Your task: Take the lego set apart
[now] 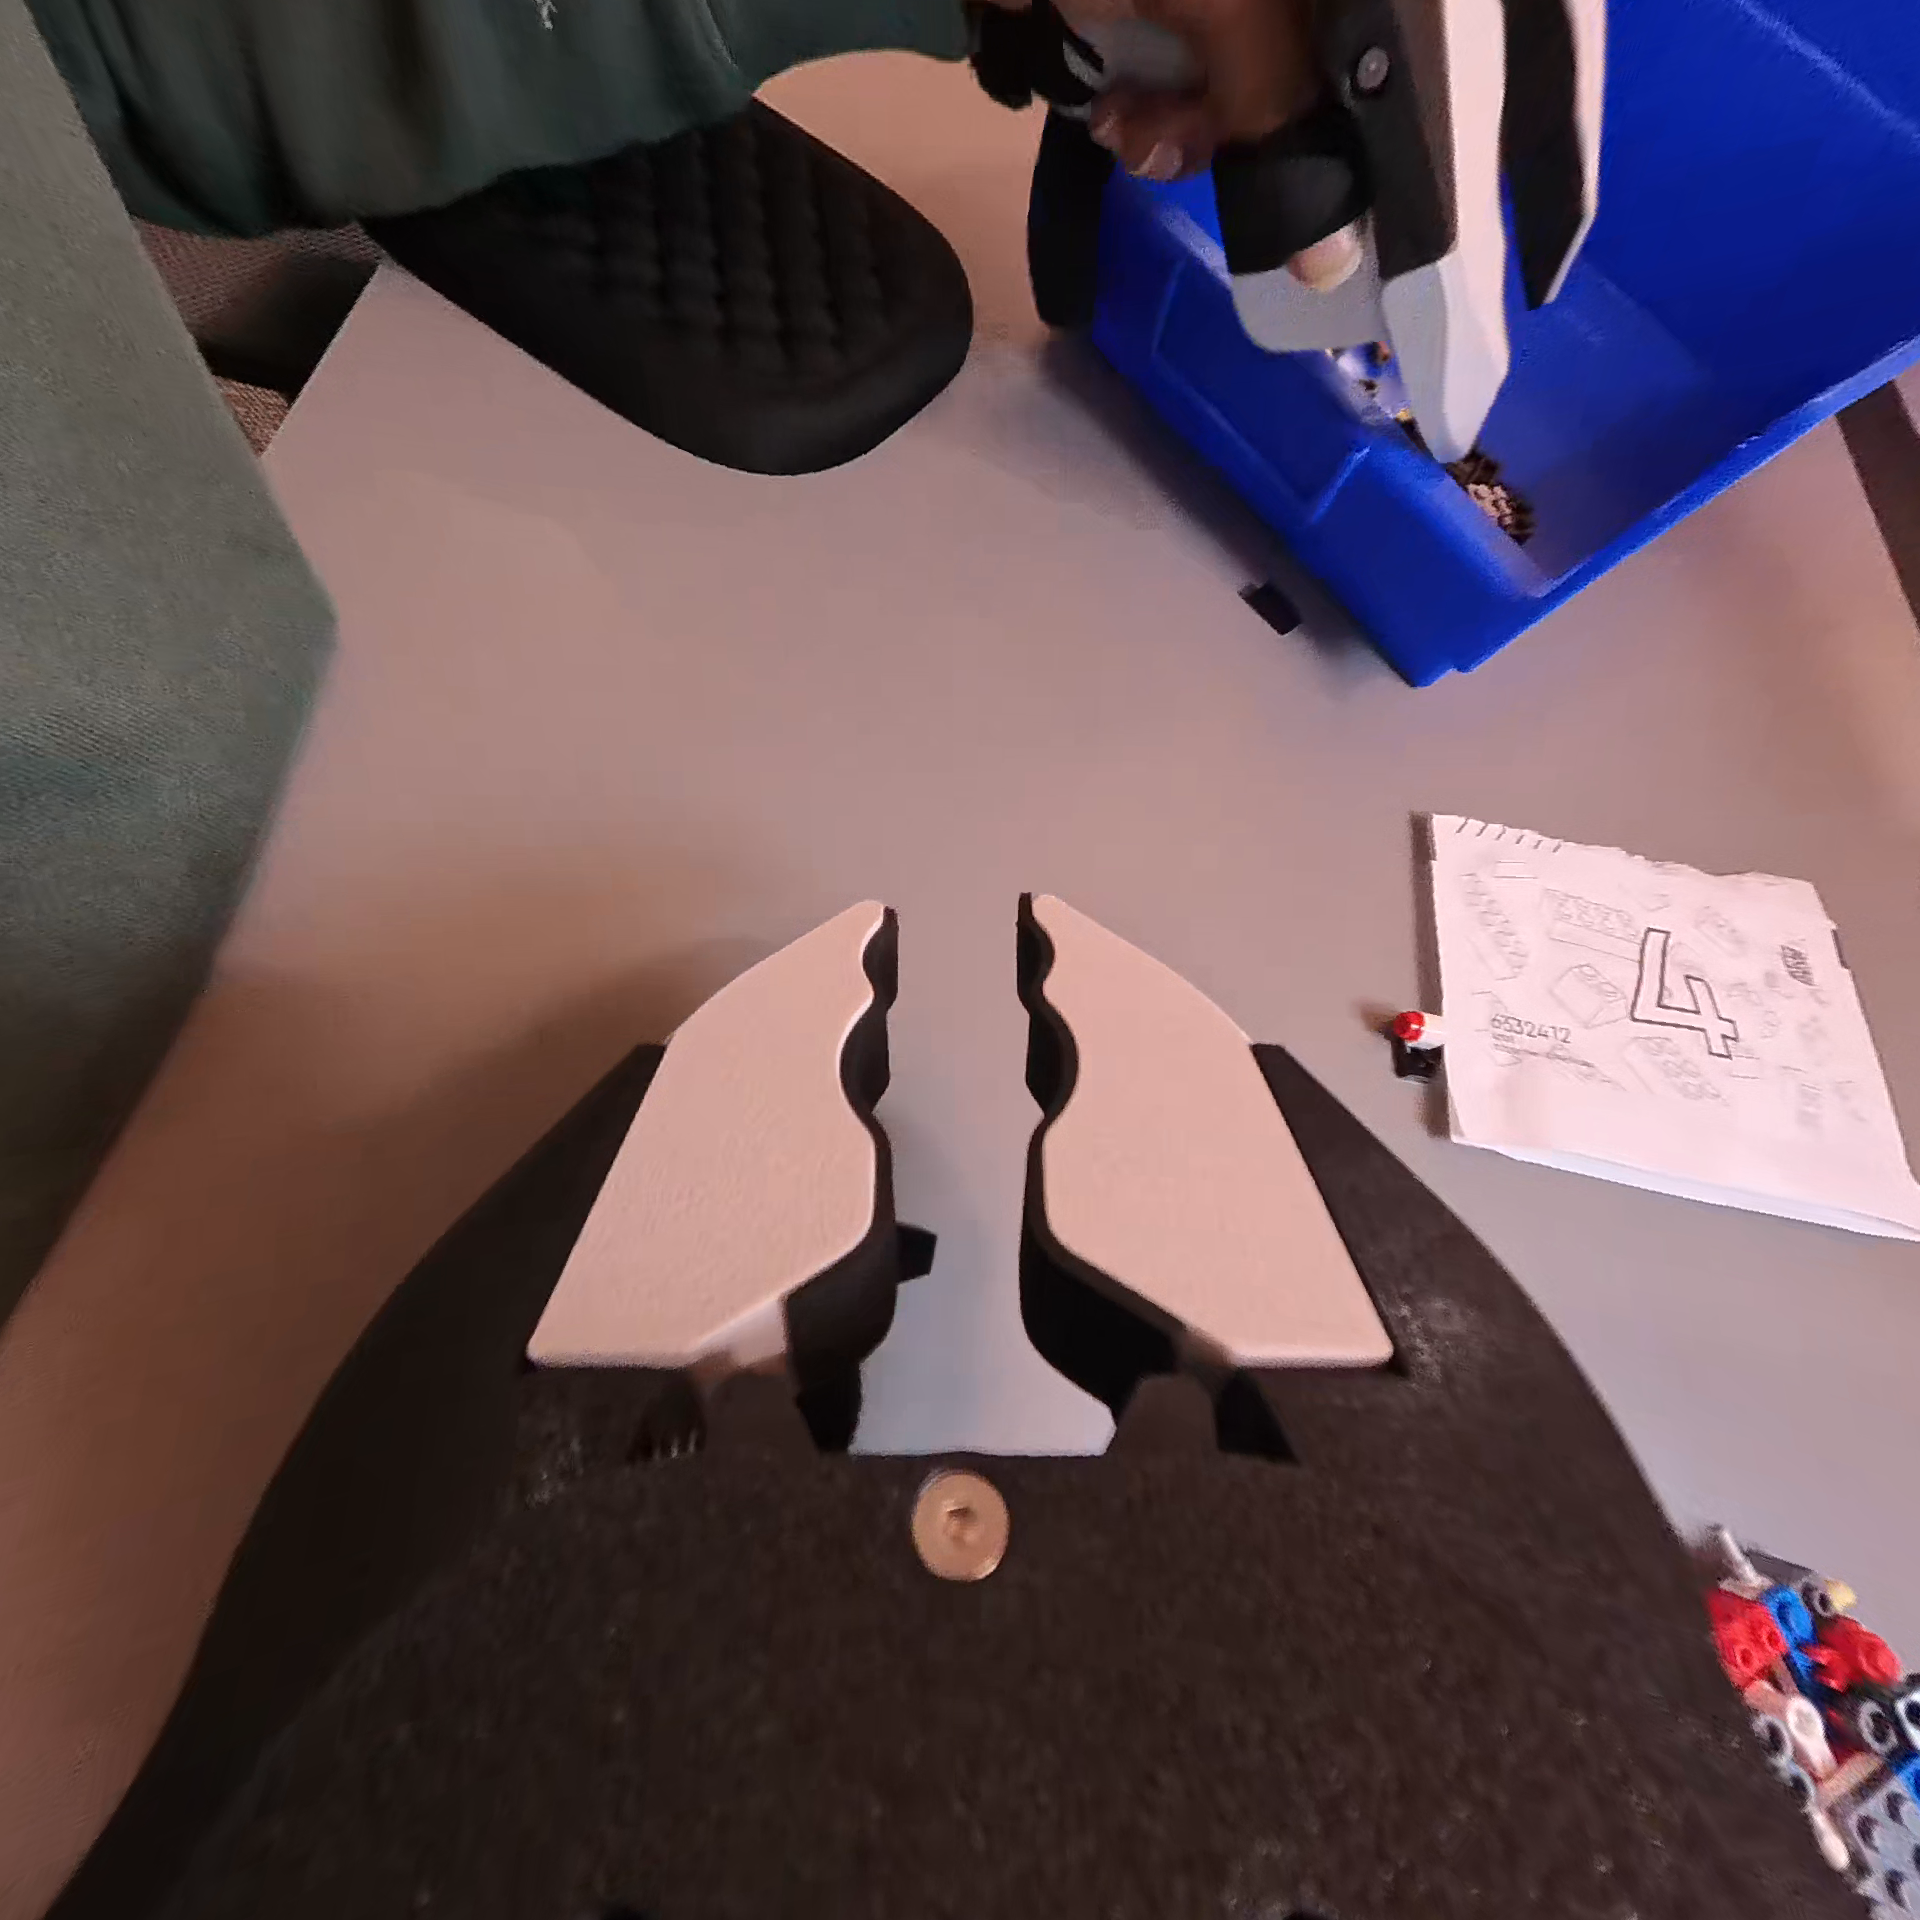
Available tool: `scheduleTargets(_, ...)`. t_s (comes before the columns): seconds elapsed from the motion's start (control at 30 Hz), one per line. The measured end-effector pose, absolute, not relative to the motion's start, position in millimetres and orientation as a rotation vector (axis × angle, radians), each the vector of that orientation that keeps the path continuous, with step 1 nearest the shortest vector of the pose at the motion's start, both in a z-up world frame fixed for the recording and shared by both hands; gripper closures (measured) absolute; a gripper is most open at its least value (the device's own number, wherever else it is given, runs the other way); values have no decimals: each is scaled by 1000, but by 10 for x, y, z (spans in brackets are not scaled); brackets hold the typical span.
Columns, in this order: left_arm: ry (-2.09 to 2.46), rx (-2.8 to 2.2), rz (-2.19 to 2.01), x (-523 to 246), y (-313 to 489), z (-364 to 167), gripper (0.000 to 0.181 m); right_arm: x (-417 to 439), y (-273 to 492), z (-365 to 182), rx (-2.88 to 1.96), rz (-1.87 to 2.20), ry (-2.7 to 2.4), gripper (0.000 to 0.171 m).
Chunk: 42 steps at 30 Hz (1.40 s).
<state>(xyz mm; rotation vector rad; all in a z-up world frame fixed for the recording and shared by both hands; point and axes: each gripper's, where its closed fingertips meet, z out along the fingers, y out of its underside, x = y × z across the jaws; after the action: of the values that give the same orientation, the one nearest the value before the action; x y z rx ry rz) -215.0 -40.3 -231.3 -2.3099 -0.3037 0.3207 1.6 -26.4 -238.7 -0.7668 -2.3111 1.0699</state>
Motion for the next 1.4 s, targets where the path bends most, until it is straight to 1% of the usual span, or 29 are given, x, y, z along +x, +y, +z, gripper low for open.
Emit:
scheduleTargets(0.03,-317,-2293,284,-2127,-383,-2296,113,18,-256,-2382,-766,1069,-2309,149)
scheduleTargets(0.1,-317,-2282,276,-2131,-374,-2273,108,19,-234,-2375,-770,1067,-2304,149)
scheduleTargets(0.2,-285,-2240,201,-2053,-340,-2215,108,11,-206,-2365,-785,1073,-2295,149)
scheduleTargets(0.33,-63,-2260,172,-1769,-373,-2121,142,-17,-151,-2387,-801,1050,-2280,150)
scheduleTargets(0.37,3,-2319,124,-1642,-414,-2195,150,-23,-142,-2400,-807,1046,-2282,150)
scheduleTargets(0.4,45,-2377,89,-1544,-454,-2280,151,-27,-137,-2415,-814,1045,-2284,150)
scheduleTargets(0.43,68,-2414,88,-1491,-479,-2344,155,-32,-134,-2429,-819,1043,-2286,150)
scheduleTargets(0.47,112,-2466,67,-1414,-520,-2426,166,-34,-134,-2445,-822,1040,-2291,150)
scheduleTargets(0.53,168,-2604,14,-1294,-631,-2642,166,-31,-135,-2475,-824,1034,-2302,150)
scheduleTargets(0.6,164,-2672,58,-1332,-657,-2792,164,-33,-125,-2494,-830,1026,-2306,150)
scheduleTargets(0.73,62,-2629,147,-1471,-542,-2750,156,-34,-106,-2487,-837,1025,-2301,150)
scheduleTargets(0.8,54,-2632,204,-1537,-524,-2776,146,-31,-103,-2484,-839,1025,-2301,150)
scheduleTargets(0.9,40,-2636,227,-1596,-488,-2830,144,-24,-108,-2490,-835,1020,-2307,150)
scheduleTargets(1.03,6,-2644,204,-1643,-450,-2847,149,-13,-111,-2487,-832,1016,-2313,150)
scheduleTargets(1.07,5,-2648,173,-1624,-447,-2855,154,-11,-106,-2483,-833,1015,-2313,150)
scheduleTargets(1.13,12,-2653,78,-1546,-441,-2876,173,-9,-98,-2477,-835,1014,-2312,150)
scheduleTargets(1.27,131,-2642,45,-1467,-463,-2843,173,0,-93,-2475,-832,1007,-2316,150)
scheduleTargets(1.33,139,-2486,28,-1421,-353,-2576,173,2,-89,-2458,-827,1005,-2311,150)
scheduleTargets(1.4,4,-2276,217,-1704,-268,-2114,173,-4,-80,-2440,-829,1007,-2303,150)
